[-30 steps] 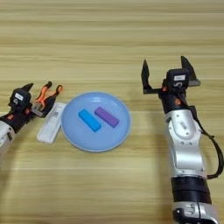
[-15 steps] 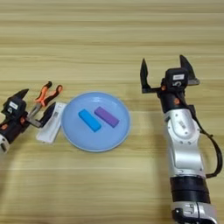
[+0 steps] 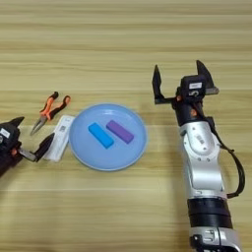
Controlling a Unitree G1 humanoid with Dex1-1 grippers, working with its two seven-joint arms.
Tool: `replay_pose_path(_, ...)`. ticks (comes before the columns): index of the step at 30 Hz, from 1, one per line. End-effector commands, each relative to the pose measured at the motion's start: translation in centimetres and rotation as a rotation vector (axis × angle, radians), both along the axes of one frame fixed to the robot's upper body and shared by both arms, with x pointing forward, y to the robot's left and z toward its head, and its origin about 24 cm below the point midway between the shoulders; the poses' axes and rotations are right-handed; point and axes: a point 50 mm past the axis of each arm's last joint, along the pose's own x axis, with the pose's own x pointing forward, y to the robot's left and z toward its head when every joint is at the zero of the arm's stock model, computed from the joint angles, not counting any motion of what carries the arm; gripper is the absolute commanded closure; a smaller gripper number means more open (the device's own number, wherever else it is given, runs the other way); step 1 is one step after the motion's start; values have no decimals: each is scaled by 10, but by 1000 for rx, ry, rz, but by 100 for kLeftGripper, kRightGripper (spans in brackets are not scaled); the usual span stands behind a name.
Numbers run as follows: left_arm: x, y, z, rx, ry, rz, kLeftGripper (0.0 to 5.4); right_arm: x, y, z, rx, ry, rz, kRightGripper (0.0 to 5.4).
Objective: Move the objects on the table
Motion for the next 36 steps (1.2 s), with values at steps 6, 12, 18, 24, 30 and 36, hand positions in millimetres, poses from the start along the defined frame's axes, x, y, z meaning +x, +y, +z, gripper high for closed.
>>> replay_pose_path(6,-21,-5,-6,9,125,-108,2,2,3,6,6,-17,3,0)
replay_pose_path(12,-26,-8,-8,-15,177,-144,2,2,4,6,5,-17,4,0)
replay_pose_path(18,-25,-12,-15,-38,228,-155,2,1,4,6,5,-18,4,0)
replay_pose_path(24,-18,-15,-22,-32,253,-152,2,1,4,7,5,-21,3,0)
replay_pose_path(30,-10,-19,-26,-30,254,-144,2,0,5,8,7,-22,4,0)
replay_pose_path(36,-6,-21,-30,-24,248,-111,2,-1,4,9,7,-25,4,0)
